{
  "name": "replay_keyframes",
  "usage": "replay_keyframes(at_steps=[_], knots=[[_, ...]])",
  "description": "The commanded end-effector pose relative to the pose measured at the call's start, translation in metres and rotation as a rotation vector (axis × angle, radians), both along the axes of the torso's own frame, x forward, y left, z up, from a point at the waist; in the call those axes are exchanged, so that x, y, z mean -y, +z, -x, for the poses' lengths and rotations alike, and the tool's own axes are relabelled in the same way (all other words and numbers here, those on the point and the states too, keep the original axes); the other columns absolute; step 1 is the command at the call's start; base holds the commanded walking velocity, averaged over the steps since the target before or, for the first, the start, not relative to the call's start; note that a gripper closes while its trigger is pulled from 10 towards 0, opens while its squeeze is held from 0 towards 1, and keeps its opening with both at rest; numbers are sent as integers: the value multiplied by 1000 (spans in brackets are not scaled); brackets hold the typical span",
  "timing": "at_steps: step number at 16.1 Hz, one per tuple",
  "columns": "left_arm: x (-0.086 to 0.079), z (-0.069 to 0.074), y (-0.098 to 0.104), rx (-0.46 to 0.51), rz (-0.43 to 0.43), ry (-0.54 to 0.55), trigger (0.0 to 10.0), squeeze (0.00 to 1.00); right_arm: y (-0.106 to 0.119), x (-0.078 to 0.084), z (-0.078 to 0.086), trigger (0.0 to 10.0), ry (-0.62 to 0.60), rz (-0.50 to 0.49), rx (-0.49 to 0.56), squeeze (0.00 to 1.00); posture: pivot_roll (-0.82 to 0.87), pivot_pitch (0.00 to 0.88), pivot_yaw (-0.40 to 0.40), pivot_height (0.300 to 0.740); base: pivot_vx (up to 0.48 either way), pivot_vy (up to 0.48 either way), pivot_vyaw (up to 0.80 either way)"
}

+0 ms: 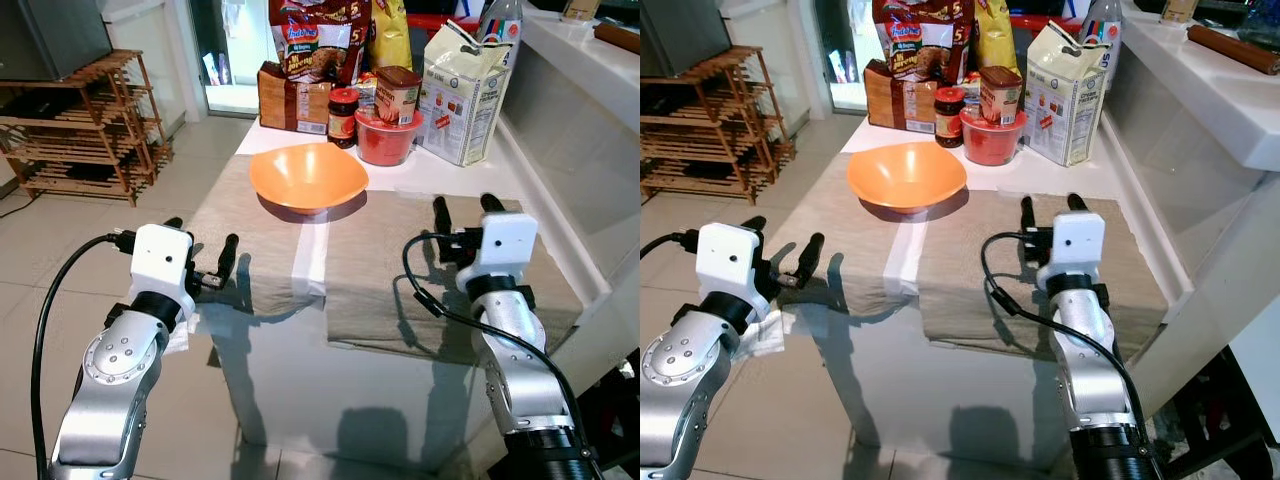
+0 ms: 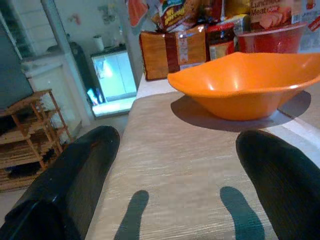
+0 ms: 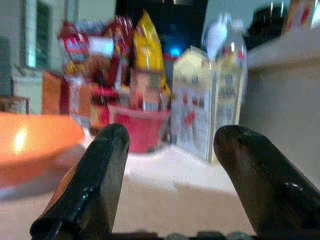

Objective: Setting the table

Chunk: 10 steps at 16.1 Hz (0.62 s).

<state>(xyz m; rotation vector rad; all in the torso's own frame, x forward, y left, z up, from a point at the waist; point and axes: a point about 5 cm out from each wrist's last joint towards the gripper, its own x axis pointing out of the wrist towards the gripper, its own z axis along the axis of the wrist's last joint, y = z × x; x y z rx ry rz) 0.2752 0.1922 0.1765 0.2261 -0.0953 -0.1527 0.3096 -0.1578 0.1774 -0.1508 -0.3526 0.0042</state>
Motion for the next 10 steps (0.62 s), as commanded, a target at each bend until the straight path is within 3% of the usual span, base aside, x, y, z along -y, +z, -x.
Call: replay_keyframes(at_steps=[1, 3, 4, 7, 8, 10], knots=[[2, -3, 32, 82, -16, 3, 10000, 0, 23, 1, -2, 10000, -7, -9, 77, 0, 25, 0, 7, 740, 0, 0, 0], [3, -7, 46, 98, -9, -17, 10000, 0, 26, 4, -4, 10000, -14, -18, 78, 0, 28, 0, 11, 740, 0, 0, 0], [-2, -16, 56, 100, -36, -26, 10000, 0, 22, 7, -7, 10000, -32, -38, 49, 0, 27, 0, 21, 740, 0, 0, 0], [-3, -19, 50, 64, -35, -36, 10000, 0, 6, 8, -6, 10000, -52, -78, -19, 0, 22, 0, 31, 740, 0, 0, 0], [4, -17, 45, 47, -46, -58, 10000, 698, -1, 7, -2, 10000, -50, -75, -45, 0, 21, 0, 31, 740, 401, 262, 0], [7, -15, 46, 45, -38, -82, 10000, 671, 3, 6, -1, 10000, -44, -46, -15, 0, 19, 0, 32, 740, 401, 261, 0]])
